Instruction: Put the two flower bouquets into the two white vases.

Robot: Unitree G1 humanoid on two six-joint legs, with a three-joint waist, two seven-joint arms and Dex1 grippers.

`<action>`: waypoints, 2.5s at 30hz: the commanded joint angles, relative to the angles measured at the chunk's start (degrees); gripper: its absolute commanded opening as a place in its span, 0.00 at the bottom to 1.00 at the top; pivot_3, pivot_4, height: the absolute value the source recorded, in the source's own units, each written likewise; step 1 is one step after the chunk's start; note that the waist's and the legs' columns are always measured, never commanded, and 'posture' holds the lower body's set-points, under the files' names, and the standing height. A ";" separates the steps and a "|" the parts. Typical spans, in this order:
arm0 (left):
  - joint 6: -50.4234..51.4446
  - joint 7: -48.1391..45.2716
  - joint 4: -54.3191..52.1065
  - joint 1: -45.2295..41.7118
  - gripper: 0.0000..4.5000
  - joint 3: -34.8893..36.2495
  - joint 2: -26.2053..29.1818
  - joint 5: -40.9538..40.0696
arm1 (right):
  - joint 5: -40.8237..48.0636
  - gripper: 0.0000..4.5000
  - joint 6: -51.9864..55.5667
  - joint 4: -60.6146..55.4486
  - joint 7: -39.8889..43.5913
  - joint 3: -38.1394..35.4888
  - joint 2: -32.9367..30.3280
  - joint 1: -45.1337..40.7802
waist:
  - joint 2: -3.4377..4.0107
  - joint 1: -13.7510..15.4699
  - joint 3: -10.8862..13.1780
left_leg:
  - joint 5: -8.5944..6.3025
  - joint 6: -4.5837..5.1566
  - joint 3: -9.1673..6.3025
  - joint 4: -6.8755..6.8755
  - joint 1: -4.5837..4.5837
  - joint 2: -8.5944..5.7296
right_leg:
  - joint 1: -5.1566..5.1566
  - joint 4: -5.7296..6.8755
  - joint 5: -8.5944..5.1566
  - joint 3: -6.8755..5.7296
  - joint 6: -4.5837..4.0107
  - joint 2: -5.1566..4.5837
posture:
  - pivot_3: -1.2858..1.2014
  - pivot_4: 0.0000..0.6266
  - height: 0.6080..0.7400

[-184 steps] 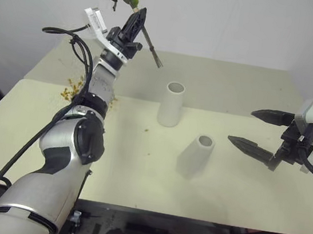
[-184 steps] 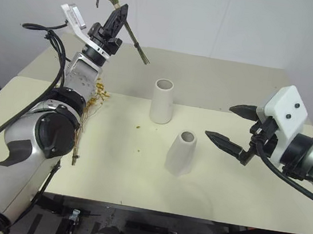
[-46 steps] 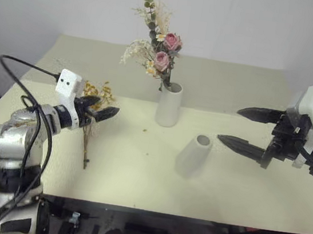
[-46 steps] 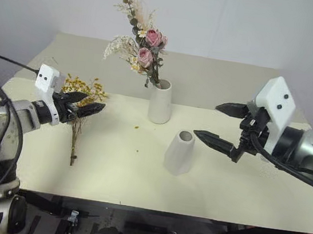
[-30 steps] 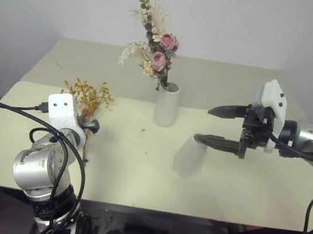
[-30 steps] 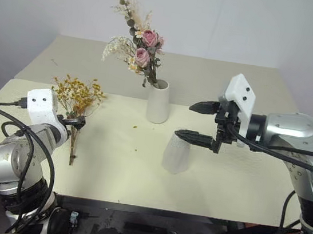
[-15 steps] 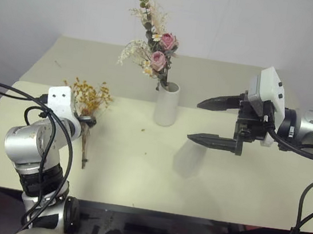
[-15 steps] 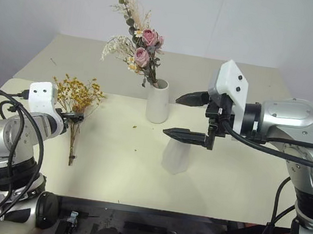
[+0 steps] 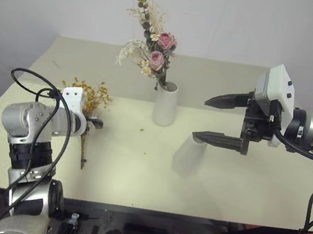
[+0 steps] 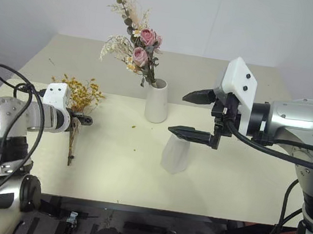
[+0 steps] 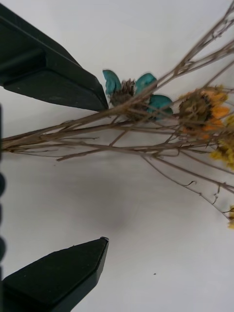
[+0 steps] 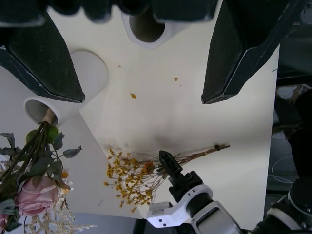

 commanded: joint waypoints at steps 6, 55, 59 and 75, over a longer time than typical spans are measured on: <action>0.29 13.93 5.31 1.08 0.99 -2.44 4.26 -16.53 | 0.16 1.00 0.64 -2.07 -1.26 -3.35 -1.42 0.80 | 0.00 0.00 0.00 | 0.02 -0.03 -0.01 -0.02 -0.05 -0.01 | -0.09 0.03 0.00 0.03 0.00 -0.02 | 0.52 0.24 1.00; -43.01 -44.10 4.30 -23.37 0.01 7.25 -0.28 -14.23 | 5.01 1.00 4.94 -9.04 -7.58 -23.62 -6.73 20.04 | -0.04 1.19 0.02 | 0.06 -0.02 0.36 0.08 -0.07 -0.12 | 0.25 -0.11 0.00 -0.26 0.01 -0.10 | 0.52 0.24 1.00; -45.70 -54.78 12.54 -28.28 0.01 2.93 -6.05 -14.26 | 6.11 1.00 7.09 -12.17 -9.71 -28.67 -6.91 24.44 | -0.05 1.16 0.02 | 0.08 0.03 0.36 0.10 -0.10 -0.12 | 0.22 -0.12 0.02 -0.25 0.04 -0.07 | 0.52 0.24 1.00; -58.47 -87.43 33.95 -32.27 0.01 -11.72 -18.51 -1.73 | 16.66 1.00 15.95 -24.84 -21.85 -46.65 -5.13 37.50 | -0.05 0.58 0.04 | 0.02 0.18 0.42 0.12 -0.19 -0.10 | 0.22 -0.19 0.01 -0.20 0.07 -0.06 | 0.52 0.24 1.00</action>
